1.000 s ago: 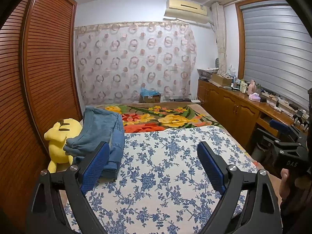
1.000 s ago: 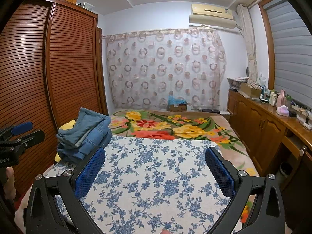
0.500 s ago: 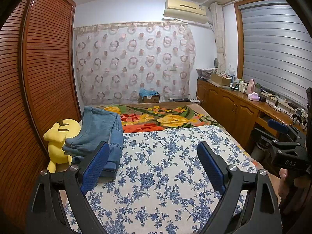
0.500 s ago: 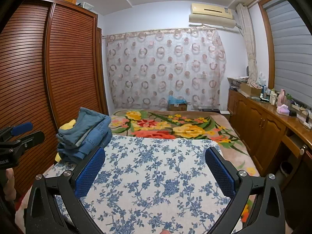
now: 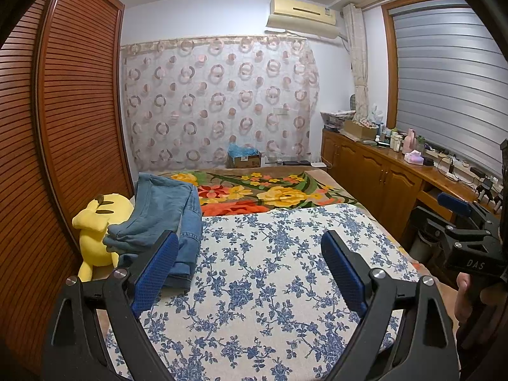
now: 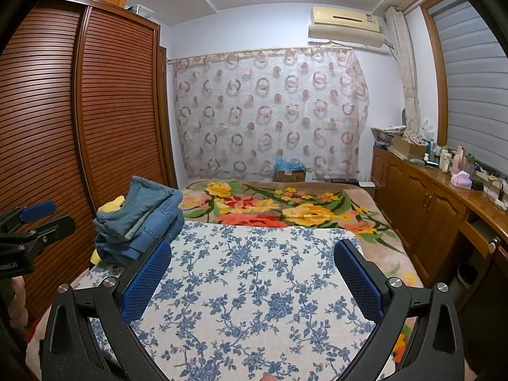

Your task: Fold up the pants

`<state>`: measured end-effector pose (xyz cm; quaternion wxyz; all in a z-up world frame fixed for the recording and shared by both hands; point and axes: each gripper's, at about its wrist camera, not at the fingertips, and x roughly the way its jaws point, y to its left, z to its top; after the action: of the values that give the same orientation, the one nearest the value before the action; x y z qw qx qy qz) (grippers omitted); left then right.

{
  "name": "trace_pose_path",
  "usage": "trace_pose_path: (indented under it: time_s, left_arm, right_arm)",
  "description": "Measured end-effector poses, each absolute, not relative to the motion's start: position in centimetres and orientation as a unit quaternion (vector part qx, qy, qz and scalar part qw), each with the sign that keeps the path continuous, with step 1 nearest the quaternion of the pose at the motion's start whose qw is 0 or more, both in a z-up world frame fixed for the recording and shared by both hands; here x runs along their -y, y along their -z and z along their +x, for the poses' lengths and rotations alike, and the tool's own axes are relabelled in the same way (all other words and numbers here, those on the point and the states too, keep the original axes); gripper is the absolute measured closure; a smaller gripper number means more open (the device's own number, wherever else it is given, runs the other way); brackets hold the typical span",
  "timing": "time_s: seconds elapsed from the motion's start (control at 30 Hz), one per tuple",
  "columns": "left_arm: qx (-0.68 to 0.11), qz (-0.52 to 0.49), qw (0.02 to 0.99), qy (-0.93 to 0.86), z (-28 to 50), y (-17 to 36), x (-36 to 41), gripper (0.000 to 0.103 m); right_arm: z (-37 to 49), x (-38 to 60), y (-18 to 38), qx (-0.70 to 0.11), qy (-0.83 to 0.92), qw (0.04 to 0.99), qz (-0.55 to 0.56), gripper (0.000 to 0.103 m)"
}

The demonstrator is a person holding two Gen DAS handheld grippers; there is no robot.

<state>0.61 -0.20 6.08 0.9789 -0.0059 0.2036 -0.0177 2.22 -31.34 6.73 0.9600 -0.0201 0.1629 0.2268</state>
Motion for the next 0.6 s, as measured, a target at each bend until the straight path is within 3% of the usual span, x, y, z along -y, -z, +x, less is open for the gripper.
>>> trace_pose_path:
  time_s: [0.6]
  left_arm:
    - [-0.203, -0.005, 0.979, 0.018, 0.50, -6.03, 0.42, 0.011]
  right_arm:
    - [2.32, 31.07, -6.30, -0.164, -0.227, 0.960, -0.018, 0.001]
